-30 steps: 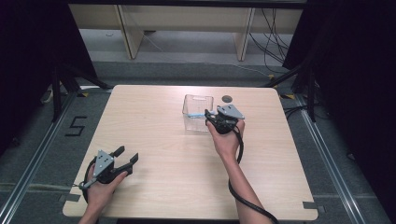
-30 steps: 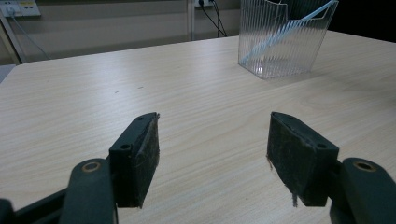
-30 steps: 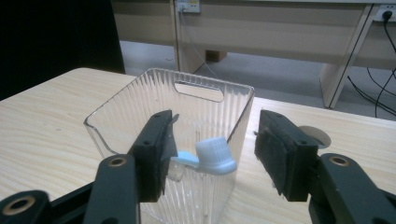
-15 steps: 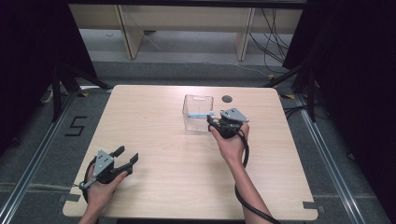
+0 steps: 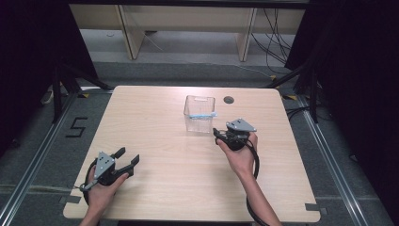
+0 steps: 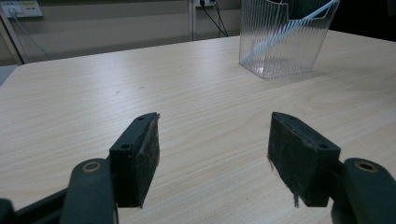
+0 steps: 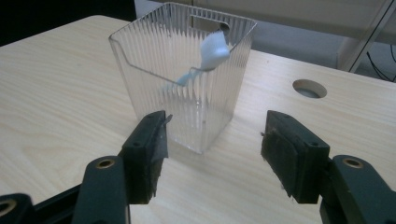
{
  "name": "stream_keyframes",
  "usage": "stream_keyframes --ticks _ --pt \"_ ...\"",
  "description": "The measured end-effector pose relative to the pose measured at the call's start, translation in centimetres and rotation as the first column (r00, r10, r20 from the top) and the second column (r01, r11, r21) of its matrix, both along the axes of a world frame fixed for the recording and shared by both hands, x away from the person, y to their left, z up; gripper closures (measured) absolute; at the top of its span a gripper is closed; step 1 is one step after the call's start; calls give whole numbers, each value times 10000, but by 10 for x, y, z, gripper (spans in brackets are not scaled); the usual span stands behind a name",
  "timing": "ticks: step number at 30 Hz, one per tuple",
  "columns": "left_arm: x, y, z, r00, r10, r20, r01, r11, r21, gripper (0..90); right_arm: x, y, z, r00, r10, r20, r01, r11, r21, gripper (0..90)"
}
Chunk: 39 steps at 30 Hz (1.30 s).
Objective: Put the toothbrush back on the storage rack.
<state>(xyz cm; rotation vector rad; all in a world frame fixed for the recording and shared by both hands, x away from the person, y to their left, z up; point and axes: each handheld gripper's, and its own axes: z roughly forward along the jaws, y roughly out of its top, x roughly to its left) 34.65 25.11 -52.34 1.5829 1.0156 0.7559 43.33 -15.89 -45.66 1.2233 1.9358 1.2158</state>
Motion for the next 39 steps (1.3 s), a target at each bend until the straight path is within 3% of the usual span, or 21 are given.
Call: stream_keyframes --ticks 3,10,14,16,17,27,28,30,31,32,39 --pt "0 0 0 10000 7 -7 -7 10000 -12 334 -7 -7 -3 9997 188 129 -183 9991 -380 411" --pt "0 0 0 10000 13 1 -13 10000 -9 334 -20 -19 -10 9994 324 -124 -331 9977 -591 416" --pt "0 0 0 10000 15 32 -15 10000 52 335 -29 -23 -17 9989 394 -260 -404 9983 -418 418" --pt "0 0 0 10000 21 44 -22 10000 61 335 -33 -27 -20 9989 422 -227 -434 9974 -567 419" --pt "0 0 0 10000 23 50 -24 10000 61 335 -37 -28 -21 9982 346 -500 -372 9980 -515 420" --pt "-1 -1 0 10000 45 66 -45 10000 68 334 -59 -39 -39 9985 288 -465 -305 9989 -344 431" --pt "-1 0 0 10000 50 67 -50 10000 74 334 -61 -41 -41 9993 306 -234 -314 9990 -326 434" --pt "-1 0 0 10000 18 88 -19 9999 118 333 -63 -41 -41 9987 345 -365 -353 9991 -229 435" --pt "-1 0 0 10000 23 89 -24 9999 114 333 -64 -43 -41 9991 377 -205 -386 9982 -451 435" --pt "-1 0 0 10000 19 94 -20 9999 114 332 -66 -42 -42 9988 347 -352 -354 9992 -198 436" --pt "-1 -1 0 10000 -18 96 16 9999 157 331 -72 -41 -42 9988 279 -413 -283 9996 -80 435"
